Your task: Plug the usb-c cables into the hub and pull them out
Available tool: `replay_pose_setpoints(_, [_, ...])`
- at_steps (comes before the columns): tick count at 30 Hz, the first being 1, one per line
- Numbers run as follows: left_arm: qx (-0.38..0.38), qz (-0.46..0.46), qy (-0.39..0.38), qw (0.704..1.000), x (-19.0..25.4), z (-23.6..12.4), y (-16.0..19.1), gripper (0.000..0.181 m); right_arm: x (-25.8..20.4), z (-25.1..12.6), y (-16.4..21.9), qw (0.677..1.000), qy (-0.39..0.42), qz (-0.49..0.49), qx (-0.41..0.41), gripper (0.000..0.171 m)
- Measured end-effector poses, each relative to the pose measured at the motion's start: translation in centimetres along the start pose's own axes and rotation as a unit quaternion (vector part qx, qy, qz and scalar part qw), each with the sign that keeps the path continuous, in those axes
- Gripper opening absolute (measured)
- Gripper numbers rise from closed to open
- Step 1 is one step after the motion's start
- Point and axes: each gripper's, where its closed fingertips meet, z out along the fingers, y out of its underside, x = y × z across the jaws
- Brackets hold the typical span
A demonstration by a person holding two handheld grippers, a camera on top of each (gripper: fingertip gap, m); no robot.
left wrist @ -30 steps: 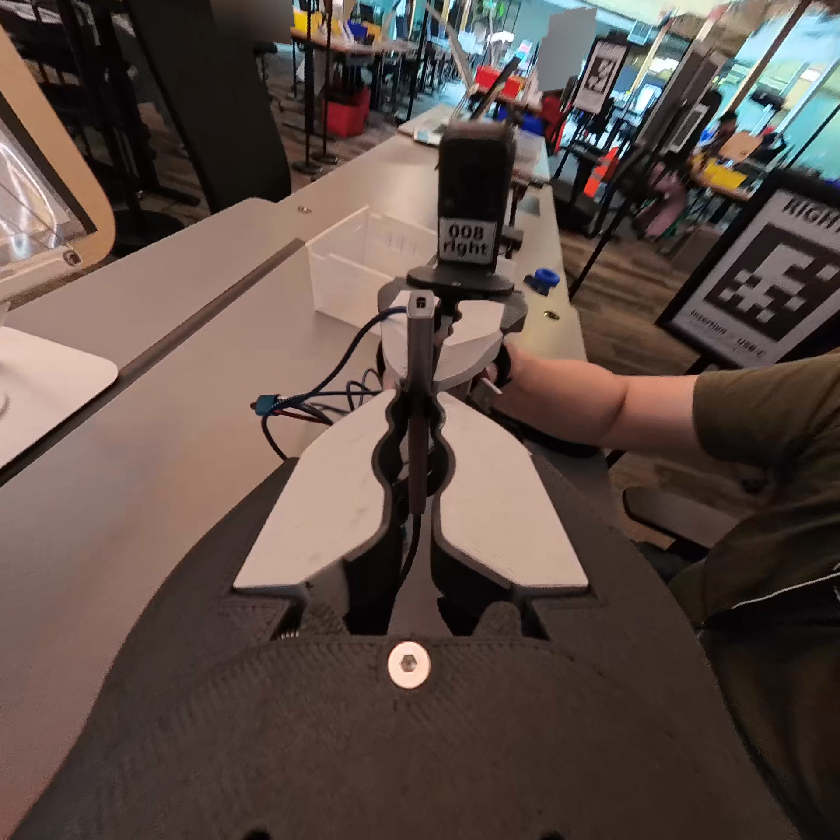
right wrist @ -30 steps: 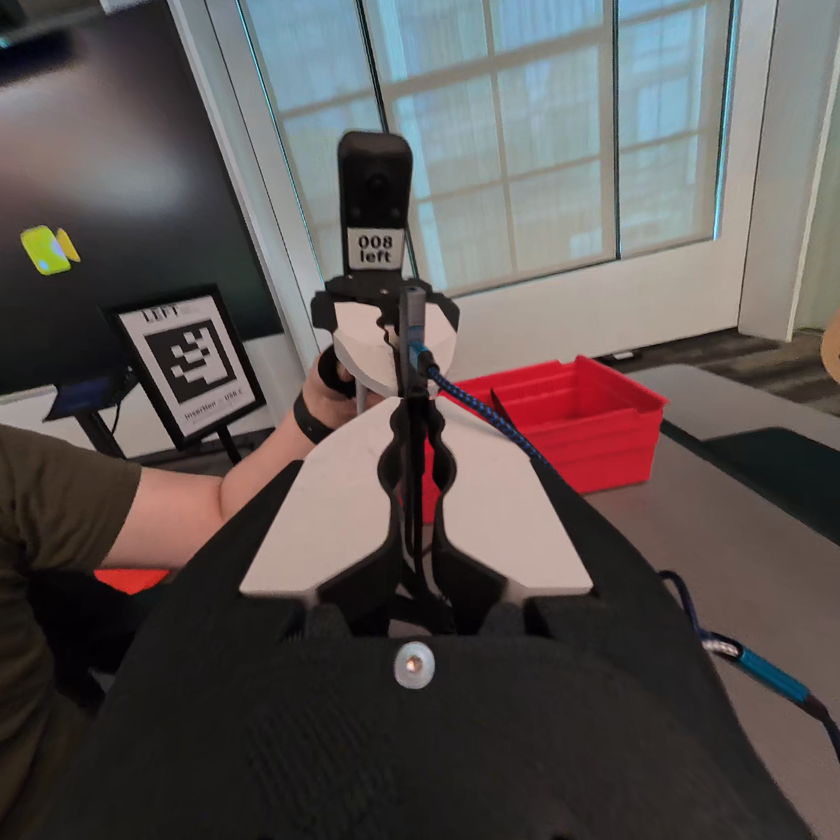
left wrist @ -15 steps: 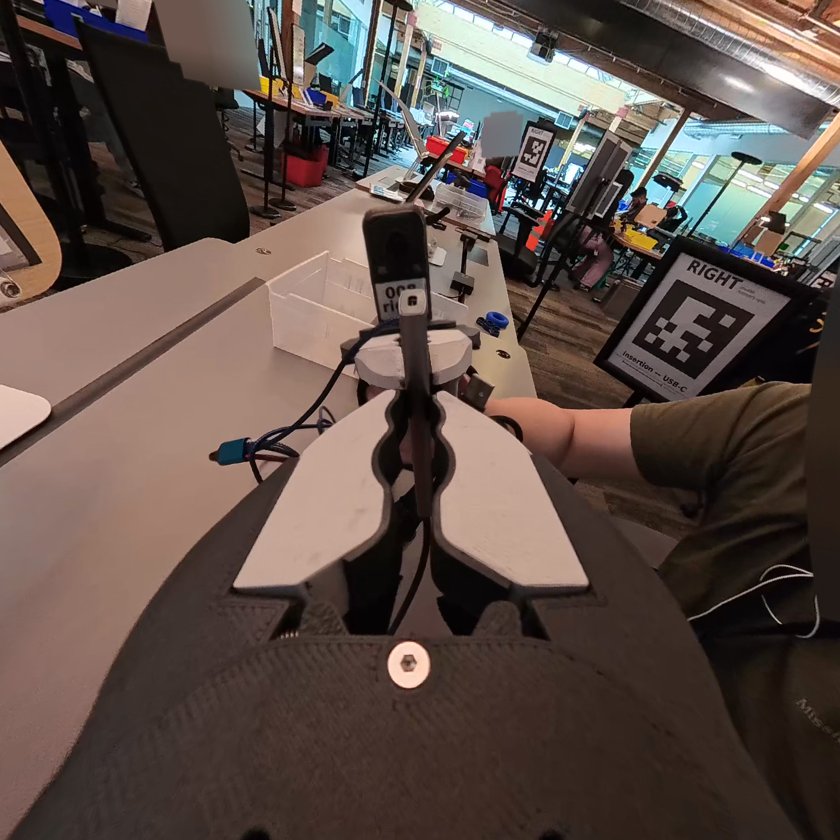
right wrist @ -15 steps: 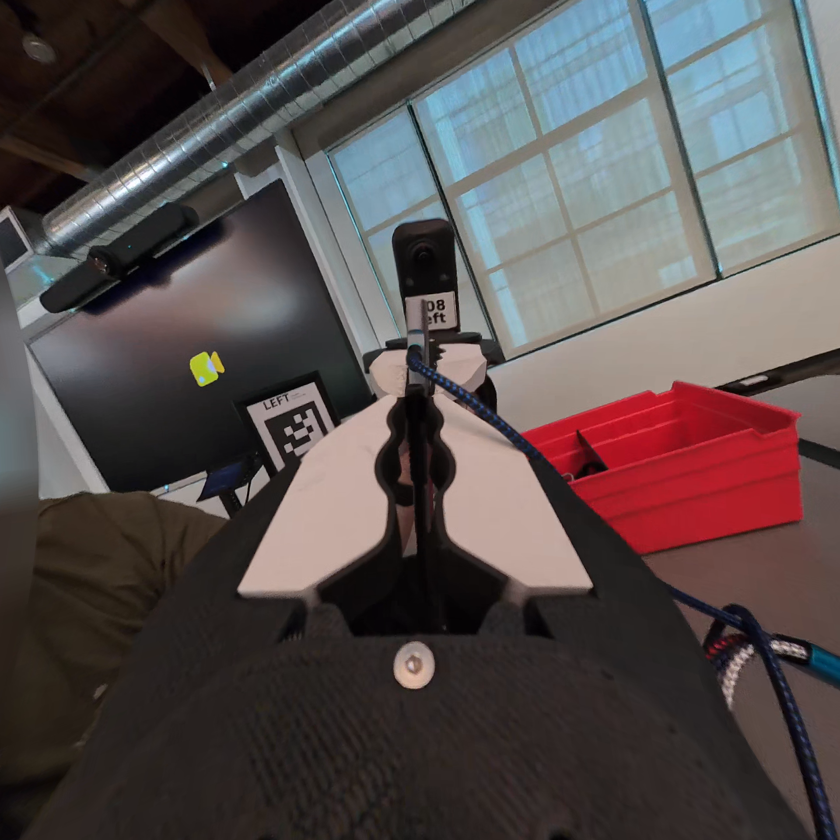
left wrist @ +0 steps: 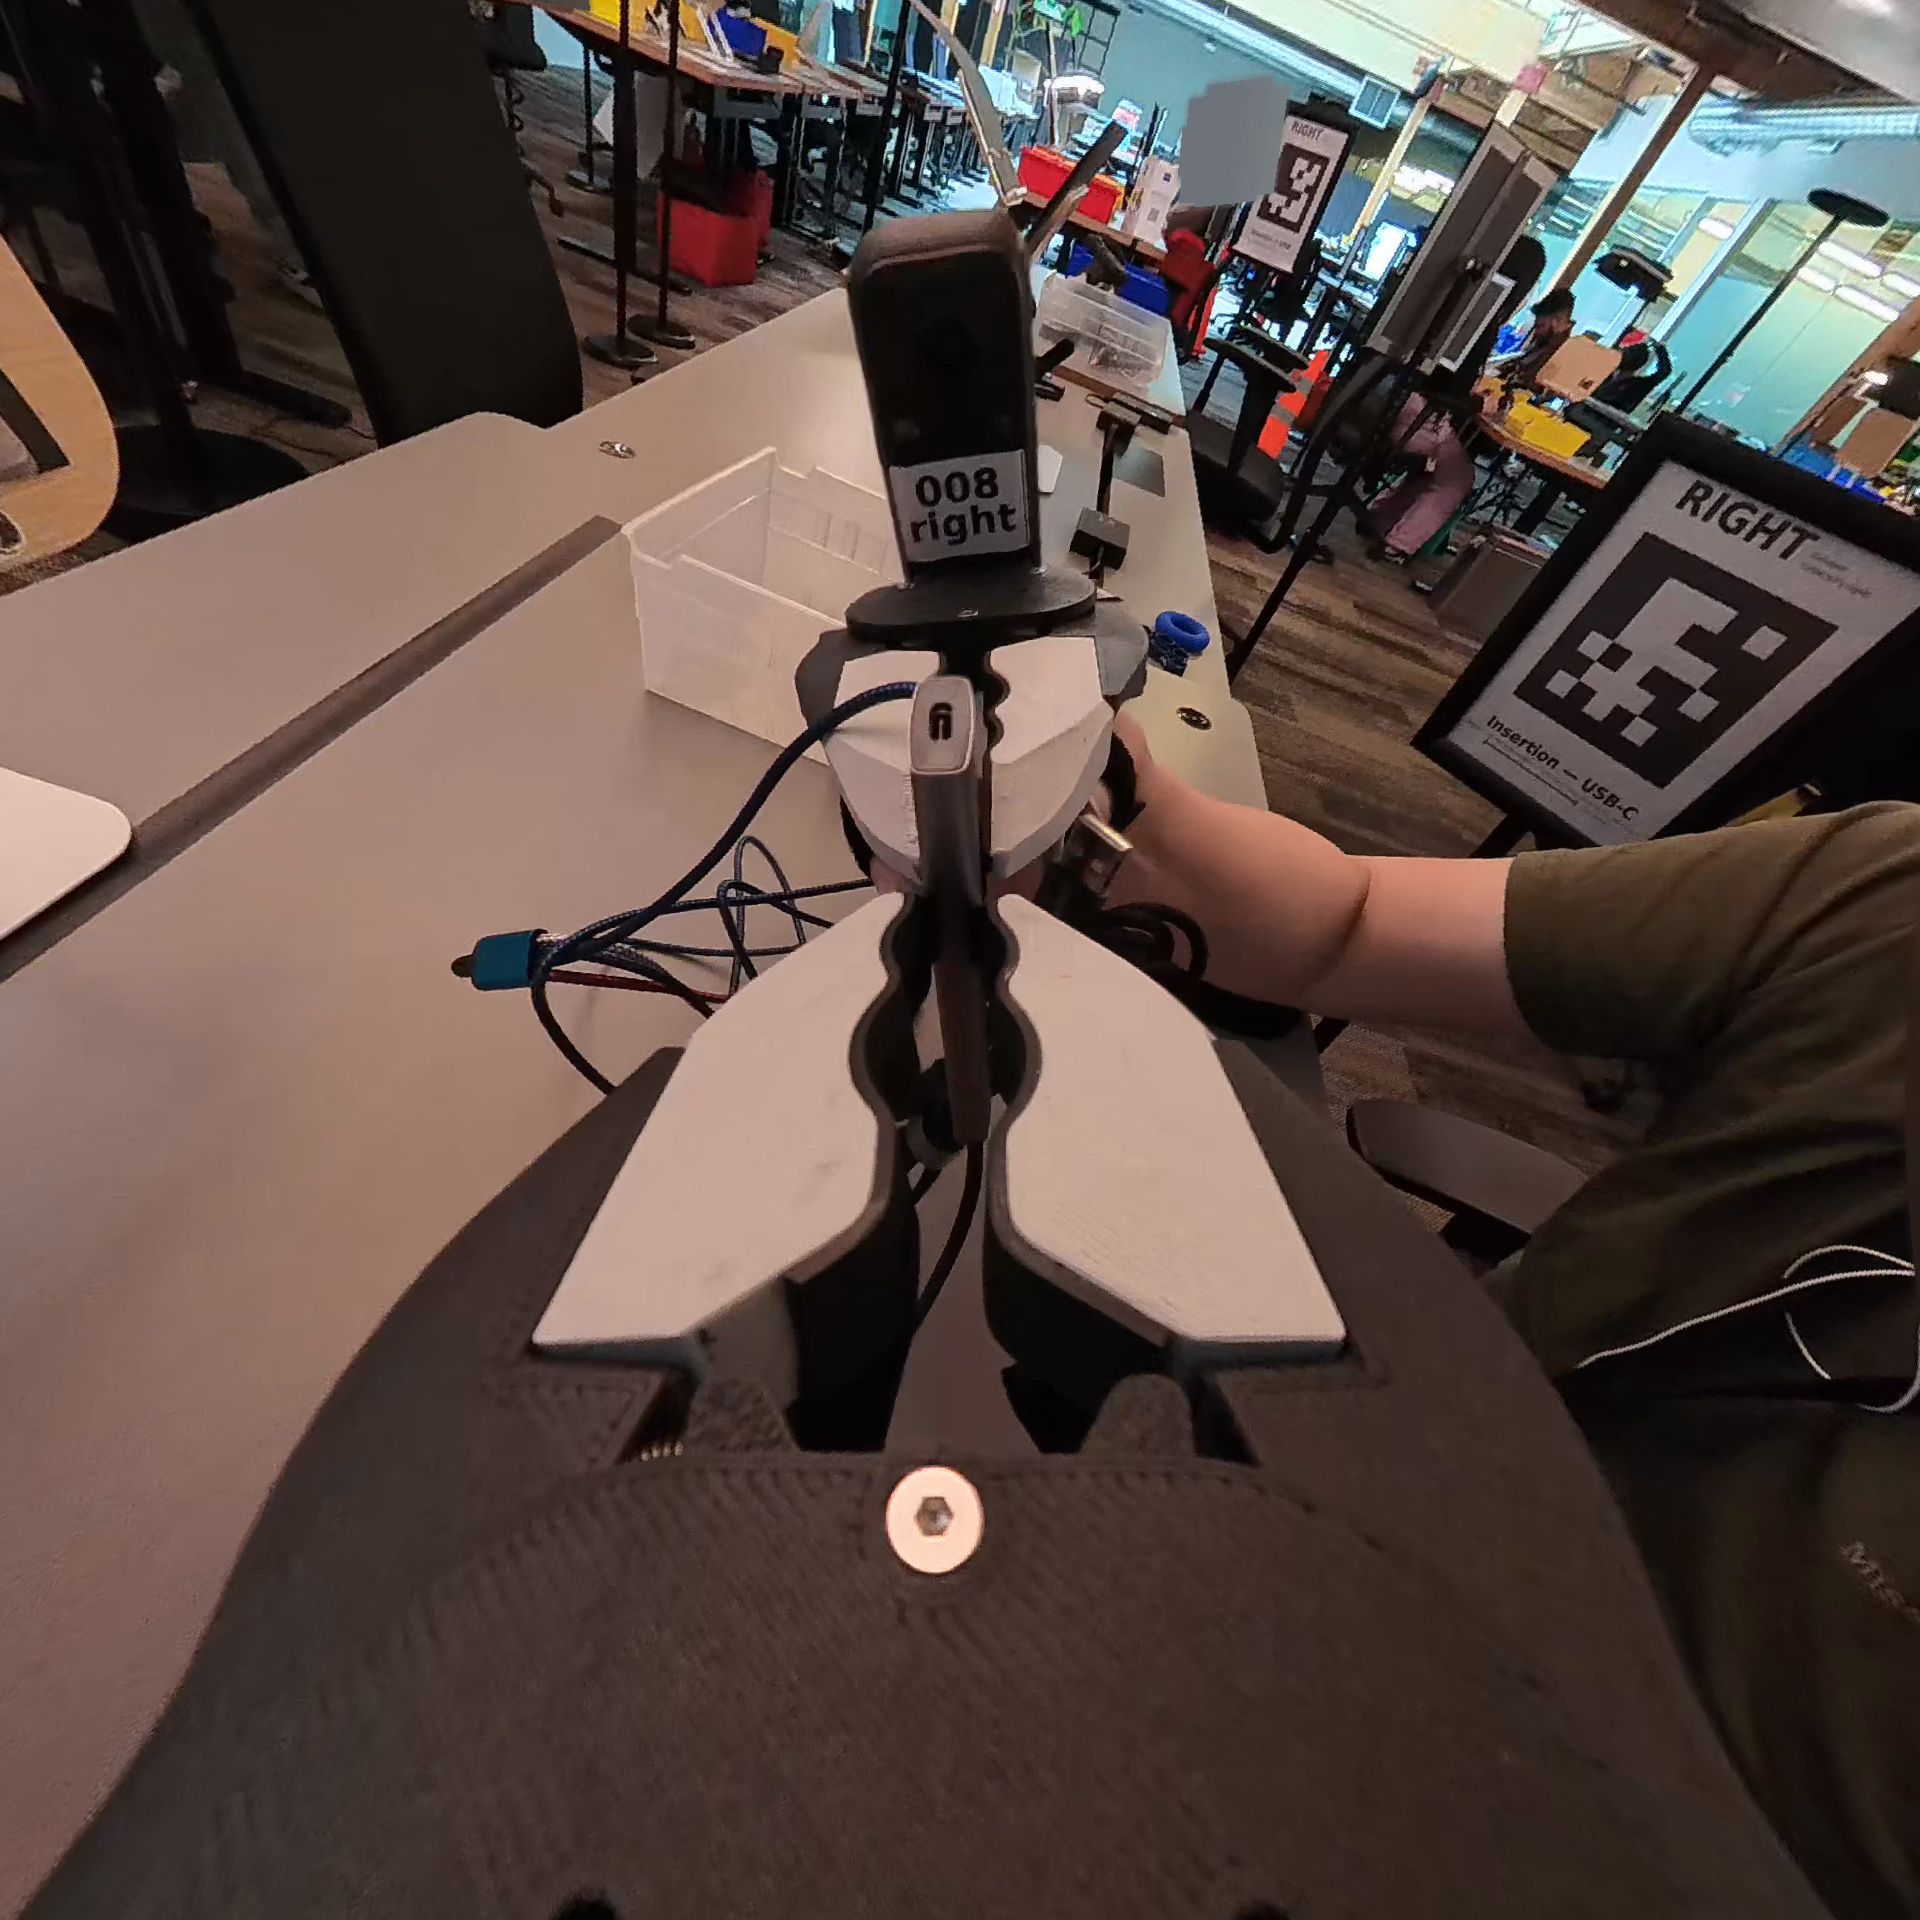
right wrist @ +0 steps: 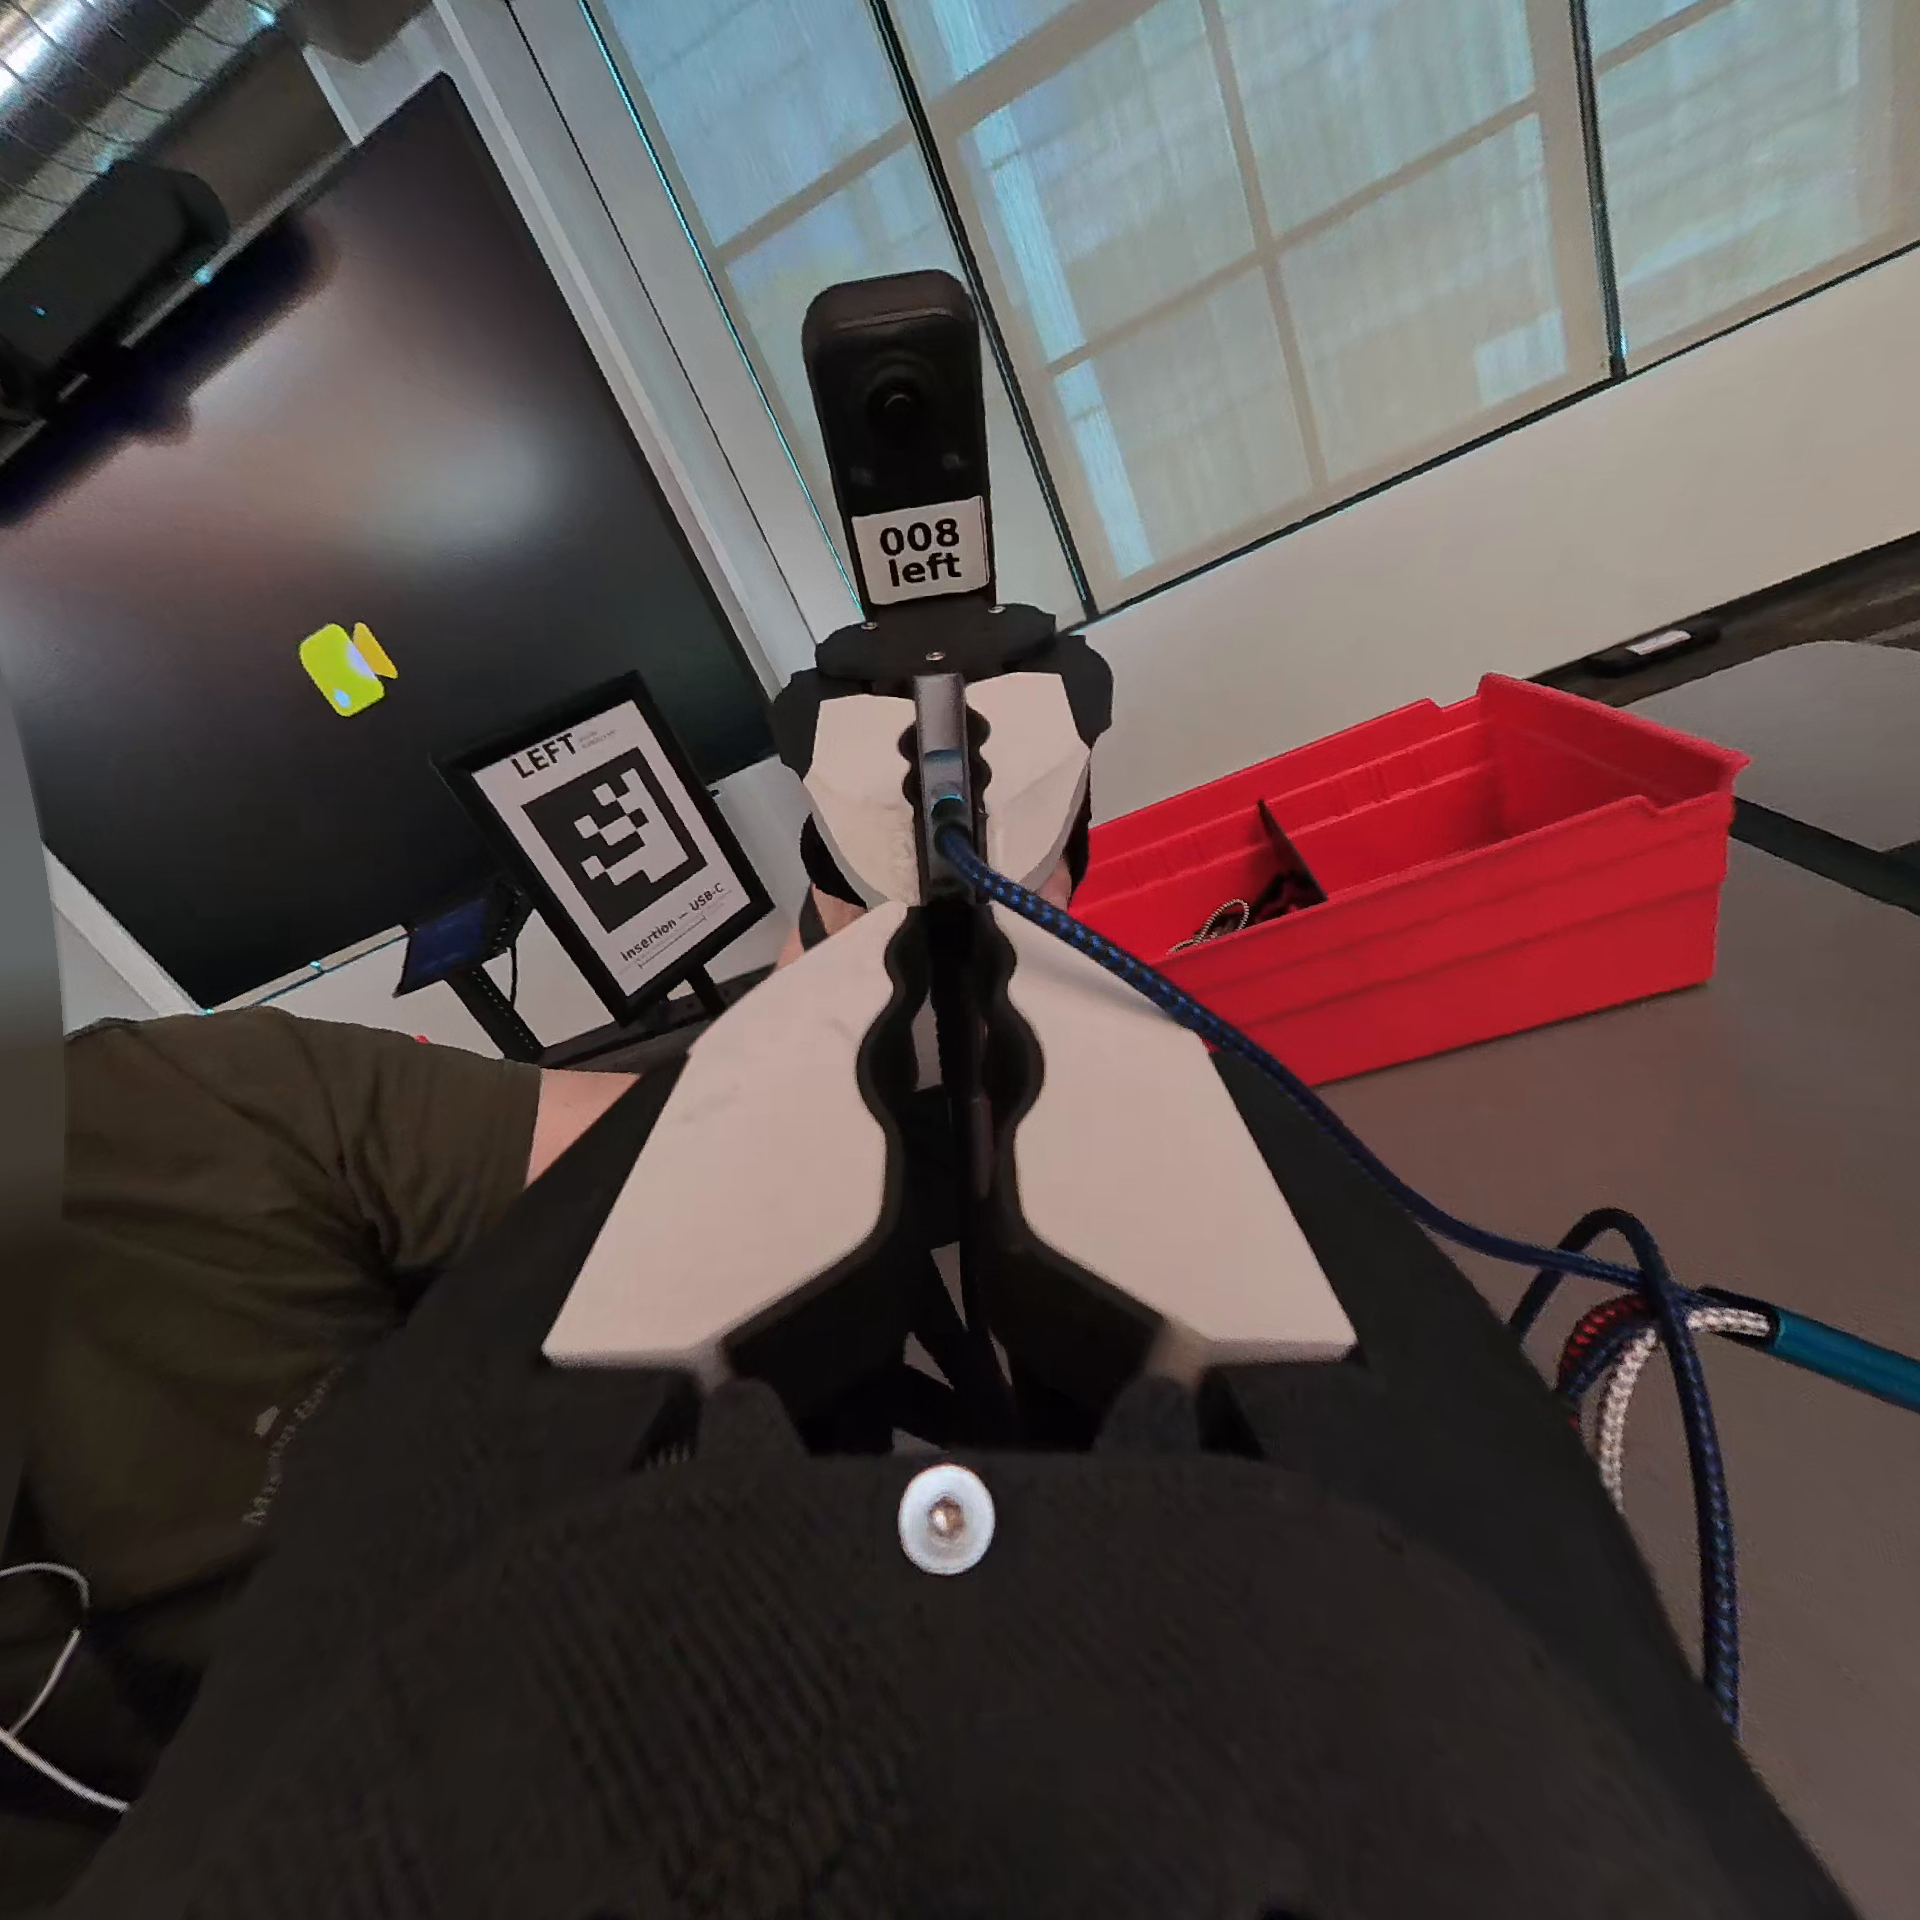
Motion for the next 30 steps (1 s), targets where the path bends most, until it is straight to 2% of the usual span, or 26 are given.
replay_pose_setpoints(7, [0.008,0.001,-0.024,1.000,-0.5,0.1,-0.4,0.009,0.4,-0.2,-0.5,1.000,0.015,-0.012,0.011,0.010])
replay_pose_setpoints(10, [0.003,0.006,-0.021,1.000,0.1,0.0,-0.8,0.009,-0.2,-0.3,-0.4,0.999,0.012,-0.032,-0.022,0.012])
replay_pose_setpoints(13, [0.020,0.006,-0.022,1.000,0.1,-0.7,-1.3,0.008,-0.9,-1.5,-1.0,0.996,0.019,-0.071,-0.049,0.015])
replay_pose_setpoints(16, [0.040,0.005,-0.015,0.999,0.3,-1.4,-2.0,0.008,-1.5,-3.3,-2.6,0.985,0.053,-0.155,-0.052,0.016])
replay_pose_setpoints(19, [0.045,0.024,-0.012,0.999,1.0,-1.6,-2.4,0.008,-1.5,-4.6,-4.4,0.963,0.108,-0.245,-0.014,0.043])
replay_pose_setpoints(21, [0.048,0.034,-0.016,0.998,1.3,-1.5,-2.6,0.009,-1.8,-4.1,-3.2,0.961,0.080,-0.263,-0.033,0.065])
replay_pose_setpoints(24, [0.061,0.040,-0.013,0.997,1.8,-1.5,-3.1,0.008,-1.4,-2.9,0.3,0.966,0.030,-0.239,-0.089,0.089])
replay_pose_setpoints(28, [0.082,0.038,-0.014,0.996,1.9,-1.6,-3.7,0.009,-0.1,-0.6,3.7,0.957,0.026,-0.257,-0.128,0.108])
replay_pose_setpoints(30, [0.096,0.035,-0.020,0.995,1.7,-1.6,-4.0,0.008,0.2,0.7,3.8,0.961,0.042,-0.246,-0.116,0.107])
